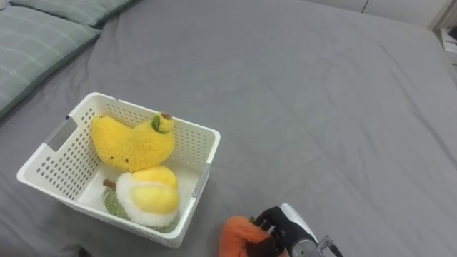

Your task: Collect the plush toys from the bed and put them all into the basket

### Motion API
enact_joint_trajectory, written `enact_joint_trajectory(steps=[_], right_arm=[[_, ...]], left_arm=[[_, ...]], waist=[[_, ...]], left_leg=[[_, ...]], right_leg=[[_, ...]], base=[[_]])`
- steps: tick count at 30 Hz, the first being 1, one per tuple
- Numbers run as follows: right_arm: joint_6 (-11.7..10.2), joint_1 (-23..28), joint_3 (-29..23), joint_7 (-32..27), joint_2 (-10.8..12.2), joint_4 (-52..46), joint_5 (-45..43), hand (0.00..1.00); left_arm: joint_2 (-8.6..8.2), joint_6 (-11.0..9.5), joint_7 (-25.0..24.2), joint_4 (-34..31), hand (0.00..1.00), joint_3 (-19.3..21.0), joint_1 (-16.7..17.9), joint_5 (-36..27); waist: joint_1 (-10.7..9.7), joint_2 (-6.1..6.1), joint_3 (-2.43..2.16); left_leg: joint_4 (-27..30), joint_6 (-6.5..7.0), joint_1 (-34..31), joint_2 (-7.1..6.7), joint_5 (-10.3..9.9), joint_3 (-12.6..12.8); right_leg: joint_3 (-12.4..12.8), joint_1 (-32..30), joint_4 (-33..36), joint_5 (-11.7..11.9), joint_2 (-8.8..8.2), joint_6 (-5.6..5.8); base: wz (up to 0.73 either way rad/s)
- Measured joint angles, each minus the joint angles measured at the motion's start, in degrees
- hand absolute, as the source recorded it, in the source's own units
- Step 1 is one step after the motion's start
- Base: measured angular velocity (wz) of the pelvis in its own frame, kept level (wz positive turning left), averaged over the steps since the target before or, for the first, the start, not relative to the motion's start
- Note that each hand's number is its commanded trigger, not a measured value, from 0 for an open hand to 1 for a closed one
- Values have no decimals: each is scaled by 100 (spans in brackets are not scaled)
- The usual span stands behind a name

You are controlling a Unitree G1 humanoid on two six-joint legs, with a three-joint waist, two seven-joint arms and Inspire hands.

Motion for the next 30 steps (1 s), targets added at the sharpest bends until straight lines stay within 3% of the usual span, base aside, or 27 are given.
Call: enact_joint_trajectory(steps=[12, 17, 30], right_arm=[[-32, -38, -6, -6, -1, -20, -38, 100], [-43, -37, -7, -5, -11, -174, -44, 100], [24, -132, -302, -378, -93, -2009, -220, 100]], left_arm=[[-11, -44, -97, -1, 0, 108, -3, 7], [-8, -50, -85, -22, 0, 112, -3, 5], [2, -43, -73, -70, 0, 141, 1, 3]], waist=[[14, 5, 8], [4, -48, 51], [6, -83, 48]], left_leg=[[39, 0, 35, 2, 0, 4], [40, 0, 43, 5, 1, 22], [48, 4, 52, 11, 0, 82]], right_leg=[[3, 8, 2, 0, -2, 0], [14, 11, 8, 0, -2, 0], [64, -12, 38, 0, -7, 0]], base=[[0], [-1], [-2]])
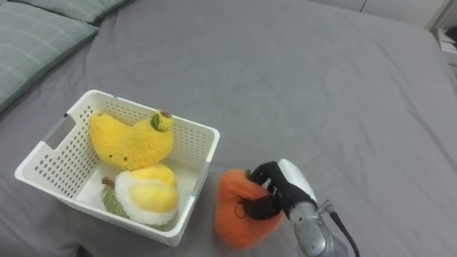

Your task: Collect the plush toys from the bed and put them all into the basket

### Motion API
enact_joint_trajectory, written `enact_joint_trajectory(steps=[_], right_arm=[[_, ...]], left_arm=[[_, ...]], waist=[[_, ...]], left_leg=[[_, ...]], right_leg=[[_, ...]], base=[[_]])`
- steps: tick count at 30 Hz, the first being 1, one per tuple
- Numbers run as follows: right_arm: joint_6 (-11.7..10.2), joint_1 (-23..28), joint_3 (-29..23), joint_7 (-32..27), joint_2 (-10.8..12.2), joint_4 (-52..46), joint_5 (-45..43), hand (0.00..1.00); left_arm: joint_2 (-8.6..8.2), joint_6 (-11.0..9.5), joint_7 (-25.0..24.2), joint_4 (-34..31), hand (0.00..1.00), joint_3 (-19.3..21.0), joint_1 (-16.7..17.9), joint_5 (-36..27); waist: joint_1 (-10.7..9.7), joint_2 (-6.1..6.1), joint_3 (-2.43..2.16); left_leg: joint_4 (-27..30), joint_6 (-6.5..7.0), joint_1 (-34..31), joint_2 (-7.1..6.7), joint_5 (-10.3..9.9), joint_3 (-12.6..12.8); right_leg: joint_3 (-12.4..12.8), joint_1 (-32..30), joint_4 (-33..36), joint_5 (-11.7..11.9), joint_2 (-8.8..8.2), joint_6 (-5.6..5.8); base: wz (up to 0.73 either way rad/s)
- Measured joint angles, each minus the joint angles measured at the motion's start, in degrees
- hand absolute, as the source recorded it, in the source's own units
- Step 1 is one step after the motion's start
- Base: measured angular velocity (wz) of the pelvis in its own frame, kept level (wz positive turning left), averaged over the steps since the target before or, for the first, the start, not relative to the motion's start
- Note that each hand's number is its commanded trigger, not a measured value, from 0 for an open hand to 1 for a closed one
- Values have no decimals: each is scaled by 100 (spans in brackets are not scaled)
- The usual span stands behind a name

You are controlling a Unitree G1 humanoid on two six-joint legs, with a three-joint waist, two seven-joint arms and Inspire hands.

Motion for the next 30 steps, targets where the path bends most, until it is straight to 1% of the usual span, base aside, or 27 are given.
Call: enact_joint_trajectory(steps=[2, 4, 7, 12, 16, 19, 23, 26, 29, 30], right_arm=[[22, 1, -192, -3, -50, -332, 5, 100], [54, -27, -402, -85, -109, -923, 16, 100], [48, -85, -500, -212, -118, -1496, 7, 100], [36, -108, -497, -225, -118, -2036, 8, 100], [29, -179, -500, -252, -118, -2315, -17, 100], [29, -198, -500, -290, -147, -2501, -16, 100], [32, -412, -506, -342, -184, -2629, -21, 100], [30, -550, -484, -374, -184, -2987, -57, 100], [30, -720, -451, -383, -183, -3184, -49, 100], [32, -760, -396, -384, -182, -3232, -37, 100]], left_arm=[[4, 0, -42, 0, 0, 50, 0, 7], [11, 0, -52, 13, 0, 76, -1, 7], [6, 0, -45, 32, 0, 77, 1, 63], [7, 0, -46, 35, 0, 105, -1, 177], [2, 0, -48, 33, 0, 181, -1, 192], [-2, 0, -47, 45, 0, 189, -1, 186], [-1, -1, -42, 60, 0, 213, -2, 185], [1, -2, -40, 60, 0, 210, -16, 189], [0, -2, -28, 58, 0, 190, -29, 186], [-1, -2, -15, 53, 0, 175, -30, 186]], waist=[[-12, 1, 1], [-1, 10, 2], [-18, 11, 1], [11, -10, -5], [10, -40, -22], [20, -45, -20], [27, -60, -19], [48, -74, -19], [129, -104, -25], [148, -117, -34]], left_leg=[[0, 1, -4, -1, 0, 3], [-2, 1, -14, 4, 0, 3], [-4, 1, 29, 8, 0, 8], [-8, 1, 62, 6, 0, 12], [0, 1, 65, 7, 0, 15], [-2, 1, 78, 9, 0, 43], [-4, 1, 75, 12, 0, 68], [-7, 1, 68, 16, 0, 73], [-16, 1, 69, 21, -1, 113], [-18, 1, 50, 21, -1, 117]], right_leg=[[4, -15, 10, 0, -2, 0], [7, -44, 44, 0, 1, 0], [10, -9, 43, 0, 5, 0], [19, 21, 49, 0, 2, 0], [25, 29, 53, 0, 3, 0], [46, 30, 58, 0, 4, 0], [85, 14, 68, 1, 8, -1], [84, -4, 71, 1, 10, -1], [95, -20, 70, 1, 13, -2], [83, -37, 70, 1, 12, -2]], base=[[-4], [0], [0], [-1], [-1], [-3], [-4], [0], [-5], [0]])
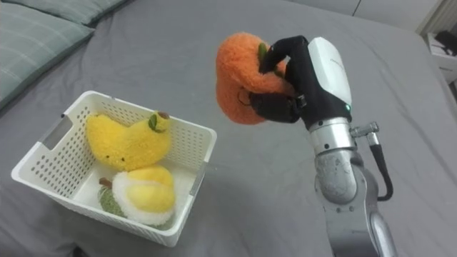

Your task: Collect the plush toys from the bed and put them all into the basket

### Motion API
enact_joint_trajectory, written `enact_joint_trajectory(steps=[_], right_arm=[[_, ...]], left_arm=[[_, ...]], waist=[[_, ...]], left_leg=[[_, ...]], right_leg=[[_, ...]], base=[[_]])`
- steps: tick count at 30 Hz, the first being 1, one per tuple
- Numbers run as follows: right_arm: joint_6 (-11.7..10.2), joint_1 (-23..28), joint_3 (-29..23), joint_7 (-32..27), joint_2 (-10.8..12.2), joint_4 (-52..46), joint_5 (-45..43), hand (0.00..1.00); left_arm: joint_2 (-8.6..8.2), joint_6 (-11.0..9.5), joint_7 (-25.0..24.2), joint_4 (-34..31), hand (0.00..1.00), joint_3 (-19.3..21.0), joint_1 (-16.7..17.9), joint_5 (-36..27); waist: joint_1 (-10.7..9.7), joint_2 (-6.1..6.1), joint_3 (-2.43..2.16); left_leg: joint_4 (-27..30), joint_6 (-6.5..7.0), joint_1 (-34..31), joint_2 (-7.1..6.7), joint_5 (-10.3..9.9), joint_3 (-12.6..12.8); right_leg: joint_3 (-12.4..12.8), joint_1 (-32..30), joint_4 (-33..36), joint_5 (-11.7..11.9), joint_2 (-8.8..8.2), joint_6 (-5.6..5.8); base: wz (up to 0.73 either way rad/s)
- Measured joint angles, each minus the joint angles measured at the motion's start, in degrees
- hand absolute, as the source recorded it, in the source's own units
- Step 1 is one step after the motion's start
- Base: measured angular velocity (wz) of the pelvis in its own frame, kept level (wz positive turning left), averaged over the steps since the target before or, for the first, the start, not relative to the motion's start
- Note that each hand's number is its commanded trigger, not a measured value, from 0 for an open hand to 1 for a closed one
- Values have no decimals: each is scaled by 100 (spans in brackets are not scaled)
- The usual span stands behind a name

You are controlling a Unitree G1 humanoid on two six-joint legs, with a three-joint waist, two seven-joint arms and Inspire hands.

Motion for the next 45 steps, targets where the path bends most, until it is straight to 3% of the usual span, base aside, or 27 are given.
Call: enact_joint_trajectory(steps=[10, 12, 13, 16, 17, 18, 19, 22, 32, 45], right_arm=[[-6, -55, 445, 164, 17, -399, 75, 100], [-5, -156, 621, 209, 17, -401, 75, 95], [-2, -197, 716, 219, 18, -401, 61, 69], [25, -295, 972, 274, 25, -405, 62, 51], [24, -314, 1041, 276, 26, -405, 66, 36], [24, -349, 1175, 303, 27, -405, 69, 3], [23, -361, 1286, 347, 34, -398, 66, 0], [24, -360, 1495, 460, 39, -394, 69, 0], [21, -346, 1896, 668, 97, -256, 295, 0], [22, -342, 2057, 711, 108, -177, 294, 0]], left_arm=[[-39, -33, 72, 10, 0, -13, -76, 137], [-36, -33, 74, 20, 0, -25, -97, 145], [-22, -32, 82, 20, 0, -101, -97, 142], [27, -32, 80, 14, 0, -217, -105, 136], [40, -32, 80, 8, 0, -236, -107, 136], [39, -32, 81, 2, 0, -247, -119, 139], [37, -32, 91, 1, 0, -304, -134, 139], [54, -34, 124, 2, 0, -370, -170, 143], [80, -39, 134, 3, 0, -520, -228, 159], [93, -33, 112, 2, 0, -575, -253, 158]], waist=[[213, -33, -23], [259, -41, -20], [281, -42, -19], [345, -61, -9], [349, -69, -7], [356, -80, -2], [379, -89, 2], [486, -117, 25], [617, -129, 37], [618, -129, 37]], left_leg=[[-26, 0, -56, 11, 0, 5], [-28, 0, -58, 12, 0, -2], [-30, 0, -62, 12, 0, -3], [-44, -1, -87, 11, 0, -16], [-48, -1, -96, 11, -1, -25], [-57, -2, -105, 10, -1, -40], [-68, -1, -107, 7, -1, -44], [-66, 0, -112, 2, -1, -51], [-42, 3, -112, -13, 1, -133], [-36, 3, -150, -22, 1, -177]], right_leg=[[-40, -60, -10, 3, 1, 0], [-48, -56, -12, 3, 4, 0], [-50, -54, -13, 3, 4, 0], [-73, -59, -13, 2, 1, 1], [-77, -62, -14, 2, 1, 1], [-82, -64, -16, 2, 0, 1], [-81, -63, -20, 2, 0, 1], [-91, -63, -24, 2, -3, 1], [-96, -42, -26, 2, -6, 1], [-96, -50, -27, 2, -7, 2]], base=[[1], [0], [0], [0], [6], [4], [4], [0], [3], [0]])
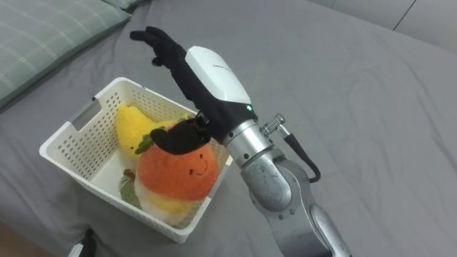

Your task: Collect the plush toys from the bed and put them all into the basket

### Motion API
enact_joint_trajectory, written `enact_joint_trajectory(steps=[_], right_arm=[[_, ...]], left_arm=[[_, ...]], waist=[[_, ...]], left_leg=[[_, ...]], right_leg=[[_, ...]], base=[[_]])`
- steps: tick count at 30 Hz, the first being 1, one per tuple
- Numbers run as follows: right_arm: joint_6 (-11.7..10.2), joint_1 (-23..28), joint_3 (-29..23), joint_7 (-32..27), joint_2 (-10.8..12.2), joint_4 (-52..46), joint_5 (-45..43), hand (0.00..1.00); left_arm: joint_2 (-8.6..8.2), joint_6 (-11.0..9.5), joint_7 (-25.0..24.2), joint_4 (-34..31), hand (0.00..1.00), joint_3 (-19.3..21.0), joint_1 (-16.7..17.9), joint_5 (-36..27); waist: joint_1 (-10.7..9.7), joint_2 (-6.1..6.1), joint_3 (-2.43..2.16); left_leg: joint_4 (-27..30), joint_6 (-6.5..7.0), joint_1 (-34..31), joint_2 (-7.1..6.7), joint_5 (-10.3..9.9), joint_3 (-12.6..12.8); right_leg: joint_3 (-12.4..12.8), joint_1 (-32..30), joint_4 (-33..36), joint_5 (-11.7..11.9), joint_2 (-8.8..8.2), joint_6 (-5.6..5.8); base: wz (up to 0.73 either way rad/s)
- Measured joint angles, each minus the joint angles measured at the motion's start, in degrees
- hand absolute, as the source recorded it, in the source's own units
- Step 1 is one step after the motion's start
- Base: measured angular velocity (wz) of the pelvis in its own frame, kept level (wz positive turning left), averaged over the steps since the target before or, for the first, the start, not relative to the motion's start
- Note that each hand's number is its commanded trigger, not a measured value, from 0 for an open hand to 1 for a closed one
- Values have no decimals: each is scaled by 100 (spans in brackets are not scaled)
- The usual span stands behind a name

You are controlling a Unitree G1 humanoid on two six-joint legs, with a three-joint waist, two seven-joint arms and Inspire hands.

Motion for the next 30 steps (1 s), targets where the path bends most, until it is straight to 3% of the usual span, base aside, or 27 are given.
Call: enact_joint_trajectory(steps=[8, 17, 21, 24, 28, 30], right_arm=[[0, 6, -1, -2, 2, 0, 3, 0], [-7, 178, -152, -208, -37, 3, 204, 0], [-41, 413, -715, -338, -39, 2, 692, 0], [-53, 663, -1123, -570, -59, 26, 921, 0], [-93, 783, -1542, -841, -46, 80, 1331, 0], [-123, 897, -1762, -1011, -10, 80, 1476, 0]], left_arm=[[3, 0, 2, 1, 0, 1, -2, -6], [48, 2, 17, 83, 0, 49, -4, -4], [-5, 7, -25, 83, 0, 250, 3, 86], [-29, 40, -23, 163, 0, 272, 5, 83], [-64, 47, -3, 383, 0, 411, 18, 78], [-68, 53, 13, 392, 0, 478, 51, 81]], waist=[[-19, 13, 8], [-198, 25, 14], [-302, 51, 14], [-393, 153, 29], [-678, 329, -4], [-754, 340, -21]], left_leg=[[2, 0, -6, -1, 0, -16], [68, 1, -10, -4, 0, -47], [103, 3, 4, -2, 2, -6], [97, 8, 45, 6, -1, 75], [76, 14, 94, 33, -7, 270], [68, 8, 95, 66, -12, 349]], right_leg=[[-1, 8, 0, 0, -1, 0], [23, 28, 1, 0, -2, 0], [28, 21, 3, 3, -12, 3], [98, 17, 10, 11, -10, 12], [317, -21, 19, 18, 13, 9], [340, -51, 21, 35, 35, -9]], base=[[0], [2], [-2], [-12], [-25], [-18]])
